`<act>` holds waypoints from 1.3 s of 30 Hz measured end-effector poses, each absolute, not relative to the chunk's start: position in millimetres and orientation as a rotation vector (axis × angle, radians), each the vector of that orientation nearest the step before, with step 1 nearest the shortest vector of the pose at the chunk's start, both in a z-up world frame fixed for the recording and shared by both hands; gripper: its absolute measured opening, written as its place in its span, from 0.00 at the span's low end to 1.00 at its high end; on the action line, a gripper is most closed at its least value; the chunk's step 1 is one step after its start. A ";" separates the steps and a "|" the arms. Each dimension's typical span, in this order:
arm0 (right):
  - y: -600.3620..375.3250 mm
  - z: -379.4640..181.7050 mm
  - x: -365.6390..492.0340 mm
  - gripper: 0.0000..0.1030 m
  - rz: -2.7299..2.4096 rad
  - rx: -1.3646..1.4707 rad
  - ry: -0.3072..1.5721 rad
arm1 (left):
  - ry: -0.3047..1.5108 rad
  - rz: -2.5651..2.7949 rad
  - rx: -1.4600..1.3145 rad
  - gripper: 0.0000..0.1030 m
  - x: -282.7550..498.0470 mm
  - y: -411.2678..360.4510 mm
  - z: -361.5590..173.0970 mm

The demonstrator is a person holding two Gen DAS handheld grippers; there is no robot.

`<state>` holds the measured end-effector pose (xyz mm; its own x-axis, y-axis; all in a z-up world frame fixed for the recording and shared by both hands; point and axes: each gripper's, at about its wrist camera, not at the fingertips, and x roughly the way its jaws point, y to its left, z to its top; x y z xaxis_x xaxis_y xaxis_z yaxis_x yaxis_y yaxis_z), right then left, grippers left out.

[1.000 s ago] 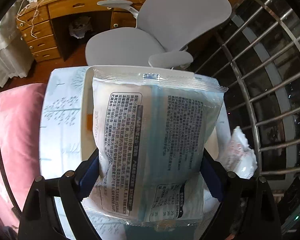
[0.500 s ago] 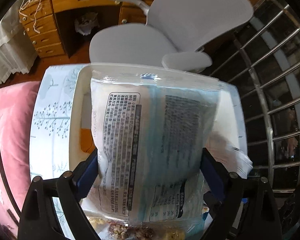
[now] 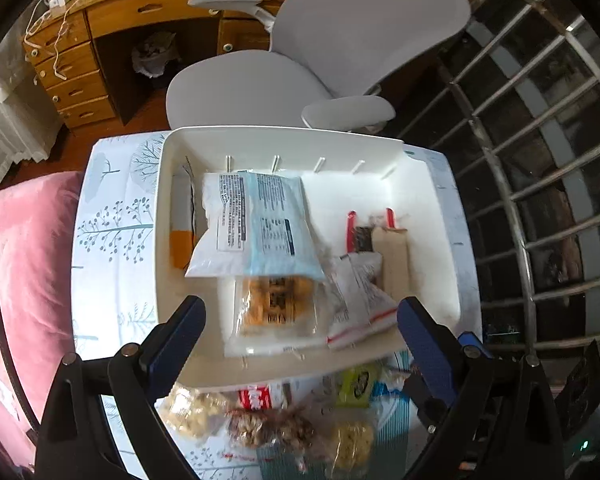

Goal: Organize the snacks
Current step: 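Lower both bags into the white tray and open both tools, then withdraw both tools from the tray back over the remaining snacks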

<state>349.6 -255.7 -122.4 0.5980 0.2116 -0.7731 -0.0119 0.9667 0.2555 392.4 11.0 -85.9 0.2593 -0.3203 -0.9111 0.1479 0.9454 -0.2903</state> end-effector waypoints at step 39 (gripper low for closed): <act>-254.7 -113.7 130.5 0.78 -0.266 0.353 0.859 | 1.238 -0.678 0.154 0.93 174.4 27.1 -85.3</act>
<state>130.5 -254.7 -113.7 0.6259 -0.0862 -0.7751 0.3667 0.9097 0.1950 174.4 27.1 -85.3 0.1601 -0.3917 -0.9061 0.5520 0.7965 -0.2468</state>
